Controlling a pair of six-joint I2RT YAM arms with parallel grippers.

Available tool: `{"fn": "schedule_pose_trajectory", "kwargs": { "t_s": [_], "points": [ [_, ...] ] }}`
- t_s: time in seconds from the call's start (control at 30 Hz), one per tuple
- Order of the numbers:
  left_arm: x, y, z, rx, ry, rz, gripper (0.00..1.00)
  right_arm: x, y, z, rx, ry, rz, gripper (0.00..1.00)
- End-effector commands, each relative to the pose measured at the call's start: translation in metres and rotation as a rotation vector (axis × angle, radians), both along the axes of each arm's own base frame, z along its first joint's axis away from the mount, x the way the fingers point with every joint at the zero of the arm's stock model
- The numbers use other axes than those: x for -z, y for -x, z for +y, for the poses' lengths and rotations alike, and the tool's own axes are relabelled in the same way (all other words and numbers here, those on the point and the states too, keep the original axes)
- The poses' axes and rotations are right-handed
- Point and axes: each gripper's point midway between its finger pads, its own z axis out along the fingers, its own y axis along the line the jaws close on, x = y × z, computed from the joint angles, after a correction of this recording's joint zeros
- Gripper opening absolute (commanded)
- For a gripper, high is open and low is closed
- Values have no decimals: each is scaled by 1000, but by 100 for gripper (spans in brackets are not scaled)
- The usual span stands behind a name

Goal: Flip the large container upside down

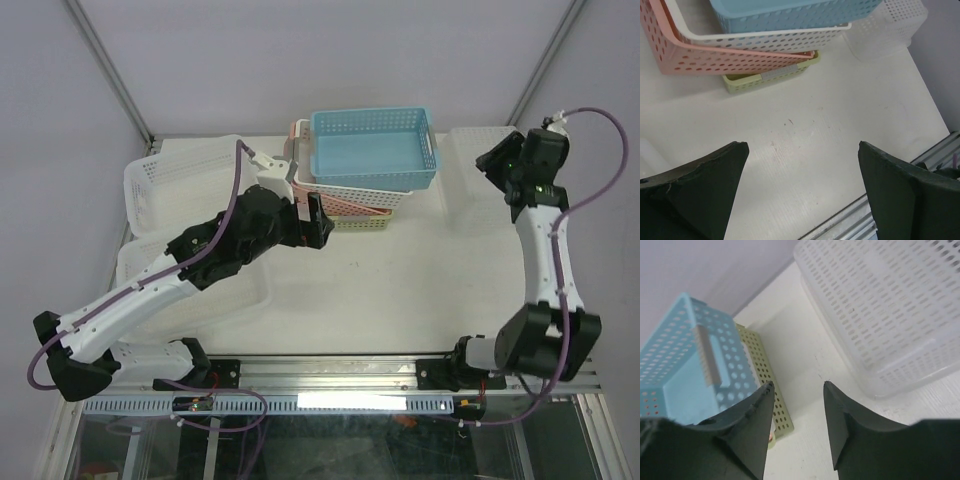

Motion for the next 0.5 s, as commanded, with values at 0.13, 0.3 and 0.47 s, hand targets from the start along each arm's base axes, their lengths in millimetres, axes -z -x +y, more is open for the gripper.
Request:
{"fn": "schedule_pose_trajectory", "kwargs": {
  "t_s": [0.13,0.3,0.47],
  "points": [
    [-53,-37,9,-83,-68,-225,99,-45,64,36,-144,-42,-109,57],
    [-70,-43,25,-145,-90,-263,99,-92,52,63,-288,20,-205,79],
    [-63,-34,24,-125,-28,-217,99,-97,9,89,-378,130,-146,86]
  ]
}}
